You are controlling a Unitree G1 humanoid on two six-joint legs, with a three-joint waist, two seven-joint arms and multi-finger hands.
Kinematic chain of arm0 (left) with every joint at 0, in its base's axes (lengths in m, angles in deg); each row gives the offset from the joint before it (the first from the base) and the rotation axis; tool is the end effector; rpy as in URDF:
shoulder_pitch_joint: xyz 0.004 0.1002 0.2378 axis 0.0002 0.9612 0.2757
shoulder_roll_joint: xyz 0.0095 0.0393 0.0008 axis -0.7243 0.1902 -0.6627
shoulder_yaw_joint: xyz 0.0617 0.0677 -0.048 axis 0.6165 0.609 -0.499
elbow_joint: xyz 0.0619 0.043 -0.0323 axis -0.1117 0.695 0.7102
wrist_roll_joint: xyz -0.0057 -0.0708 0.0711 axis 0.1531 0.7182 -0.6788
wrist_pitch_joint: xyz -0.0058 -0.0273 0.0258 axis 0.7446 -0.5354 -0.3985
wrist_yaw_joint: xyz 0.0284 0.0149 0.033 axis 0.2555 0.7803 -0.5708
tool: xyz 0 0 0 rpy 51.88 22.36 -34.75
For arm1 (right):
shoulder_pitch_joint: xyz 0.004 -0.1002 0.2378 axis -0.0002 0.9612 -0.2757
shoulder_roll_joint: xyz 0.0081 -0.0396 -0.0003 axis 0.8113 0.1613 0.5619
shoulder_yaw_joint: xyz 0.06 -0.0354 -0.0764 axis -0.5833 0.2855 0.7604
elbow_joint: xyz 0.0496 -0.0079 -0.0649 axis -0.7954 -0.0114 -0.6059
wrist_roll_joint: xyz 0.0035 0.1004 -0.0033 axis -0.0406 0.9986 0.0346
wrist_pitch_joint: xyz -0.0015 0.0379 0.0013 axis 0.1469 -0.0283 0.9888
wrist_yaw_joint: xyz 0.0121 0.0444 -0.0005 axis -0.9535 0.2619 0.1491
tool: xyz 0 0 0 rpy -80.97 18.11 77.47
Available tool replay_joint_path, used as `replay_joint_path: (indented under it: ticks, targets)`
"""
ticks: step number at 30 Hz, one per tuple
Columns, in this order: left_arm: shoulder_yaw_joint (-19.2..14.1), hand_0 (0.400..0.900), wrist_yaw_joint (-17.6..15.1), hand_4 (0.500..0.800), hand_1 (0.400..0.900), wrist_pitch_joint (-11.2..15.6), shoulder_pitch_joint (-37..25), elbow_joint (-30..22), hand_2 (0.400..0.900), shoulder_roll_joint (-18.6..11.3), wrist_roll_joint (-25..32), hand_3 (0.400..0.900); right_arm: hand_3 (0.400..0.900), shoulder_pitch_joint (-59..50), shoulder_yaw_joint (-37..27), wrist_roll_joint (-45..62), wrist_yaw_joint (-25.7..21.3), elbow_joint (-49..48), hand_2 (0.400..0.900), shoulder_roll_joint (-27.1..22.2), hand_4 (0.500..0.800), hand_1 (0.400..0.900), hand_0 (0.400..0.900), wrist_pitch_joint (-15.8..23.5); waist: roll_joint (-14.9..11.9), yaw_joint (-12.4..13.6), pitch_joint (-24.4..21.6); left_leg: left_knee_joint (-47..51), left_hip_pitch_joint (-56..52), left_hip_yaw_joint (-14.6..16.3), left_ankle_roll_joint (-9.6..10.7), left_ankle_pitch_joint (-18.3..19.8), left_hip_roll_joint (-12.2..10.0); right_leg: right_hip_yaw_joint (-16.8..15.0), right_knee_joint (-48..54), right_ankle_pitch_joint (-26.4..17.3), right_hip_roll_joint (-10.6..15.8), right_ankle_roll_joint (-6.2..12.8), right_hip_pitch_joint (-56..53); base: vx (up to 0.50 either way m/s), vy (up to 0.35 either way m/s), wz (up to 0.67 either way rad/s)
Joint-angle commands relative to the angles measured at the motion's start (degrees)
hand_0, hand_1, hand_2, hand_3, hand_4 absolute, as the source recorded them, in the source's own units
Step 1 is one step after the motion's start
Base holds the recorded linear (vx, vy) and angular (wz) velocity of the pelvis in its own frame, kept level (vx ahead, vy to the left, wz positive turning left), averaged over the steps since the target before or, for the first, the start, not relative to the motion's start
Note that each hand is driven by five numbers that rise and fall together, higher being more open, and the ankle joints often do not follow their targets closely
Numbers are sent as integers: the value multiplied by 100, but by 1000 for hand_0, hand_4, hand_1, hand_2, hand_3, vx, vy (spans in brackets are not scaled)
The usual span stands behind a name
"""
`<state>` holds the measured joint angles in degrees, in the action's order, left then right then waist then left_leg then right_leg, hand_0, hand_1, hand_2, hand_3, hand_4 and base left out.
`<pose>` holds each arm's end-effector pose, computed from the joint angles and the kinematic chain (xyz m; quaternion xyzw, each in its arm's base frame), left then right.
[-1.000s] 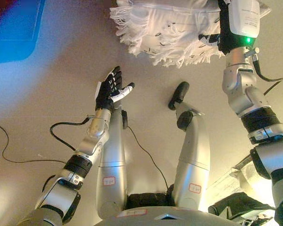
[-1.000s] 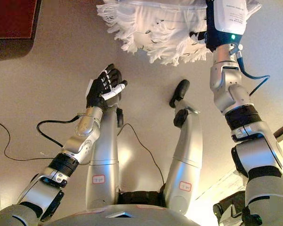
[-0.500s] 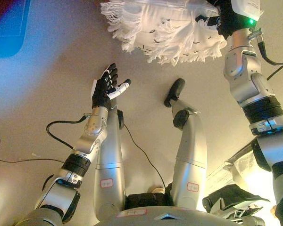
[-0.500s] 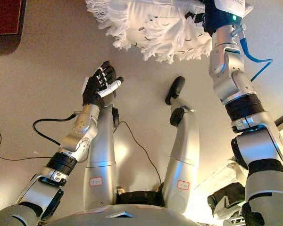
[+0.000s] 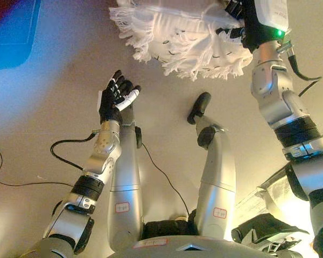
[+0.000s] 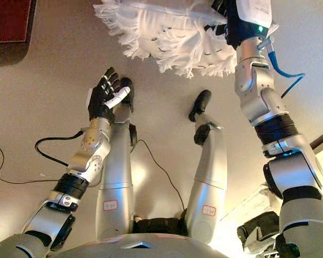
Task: Pick up the pillow and put it on the sofa.
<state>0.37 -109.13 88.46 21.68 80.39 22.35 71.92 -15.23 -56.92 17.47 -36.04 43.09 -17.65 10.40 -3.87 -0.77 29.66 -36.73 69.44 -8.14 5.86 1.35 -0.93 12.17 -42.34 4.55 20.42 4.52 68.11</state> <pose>0.2718 0.1674 0.0703 -0.0480 -0.0274 0.0741 0.9957 0.3320 -0.1909 0.2077 -0.5644 -0.2376 -0.1294 0.7799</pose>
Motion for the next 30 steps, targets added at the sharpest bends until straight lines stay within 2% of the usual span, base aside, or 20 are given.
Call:
replay_joint_path:
  ticks: [1, 3, 4, 10, 14, 22, 24, 26, 29, 30]
  targets:
    - [-154, 900, -237, 800, 900, 326, 412, -17, 900, 185, -179, 900, 400, 123, -653, -202, -599, -1174, 400, -36, 500, 400, 400, 446, -91, 107, -432, 145, -447, -128, -79, 506, -45, -208, 263, -164, -120, 565, -292, 0, 0, 0]
    - [-232, 900, -347, 800, 900, 348, 389, 232, 900, 266, -220, 900, 400, 316, -692, -265, -701, -1289, 400, -24, 500, 400, 400, 519, -95, 106, -443, 333, -793, -83, -74, 454, -62, -192, 421, -197, -140, 570, -631, -48, 9, 1]
    - [-241, 900, -382, 800, 900, 347, 381, 324, 900, 273, -301, 900, 400, 413, -706, -286, -747, -1367, 400, -30, 500, 400, 400, 570, -104, 105, -409, 441, -917, -70, -86, 249, -29, -160, 575, -394, -135, 506, -781, -78, 15, 1]
    - [-384, 900, -419, 800, 900, 450, 346, 1180, 900, 323, -444, 900, 400, 738, -642, -244, -819, -1497, 400, -136, 500, 400, 400, 906, -246, 123, -423, 945, -2387, -24, -79, 185, -68, -43, 1284, -530, -230, 496, -2328, 29, -22, 0]
    - [-652, 900, -315, 800, 900, 478, 460, 1562, 900, 276, -501, 900, 400, 1071, -805, -110, -742, -1658, 400, -146, 500, 400, 400, 1069, -325, 126, -576, 1411, -3387, -8, -62, 128, -146, 65, 1858, -647, -226, 536, -3432, 80, -9, -1]
    - [-988, 900, 156, 800, 900, 366, 1189, 1562, 900, 319, -716, 900, 400, 2289, -1515, 99, -420, -2555, 400, 87, 500, 400, 400, 1502, -385, 127, -1364, 2398, -5255, 146, -38, 71, -430, 283, 2979, -865, -265, 726, -5433, 145, 11, -9]
    - [-1021, 900, 210, 800, 900, 353, 1267, 1544, 900, 341, -743, 900, 400, 2388, -1627, 161, -405, -2681, 400, 121, 500, 400, 400, 1563, -395, 109, -1504, 2561, -5440, 179, -35, 45, -446, 288, 3145, -910, -275, 759, -5608, 131, 25, -11]
    - [-1149, 900, 392, 800, 900, 279, 1559, 1551, 900, 387, -837, 900, 400, 2745, -1933, 279, -305, -2986, 400, 135, 500, 400, 400, 1664, -393, 85, -1894, 2982, -5948, 303, -38, 6, -504, 308, 3513, -989, -321, 832, -6004, 191, 33, -16]
    - [-1213, 900, 479, 800, 900, 238, 1685, 1603, 900, 427, -909, 900, 400, 2905, -2181, 339, -254, -3184, 400, 98, 500, 400, 400, 1701, -401, 93, -2093, 3235, -6251, 389, -26, -28, -548, 324, 3783, -1065, -352, 872, -6297, 150, 33, -9]
    - [-1254, 900, 547, 800, 900, 230, 1748, 1647, 900, 474, -926, 900, 400, 2931, -2343, 384, -290, -3276, 400, 28, 500, 400, 400, 1739, -412, 81, -2315, 3400, -6409, 459, -25, -38, -572, 323, 3932, -1124, -357, 895, -6416, 119, 45, -3]
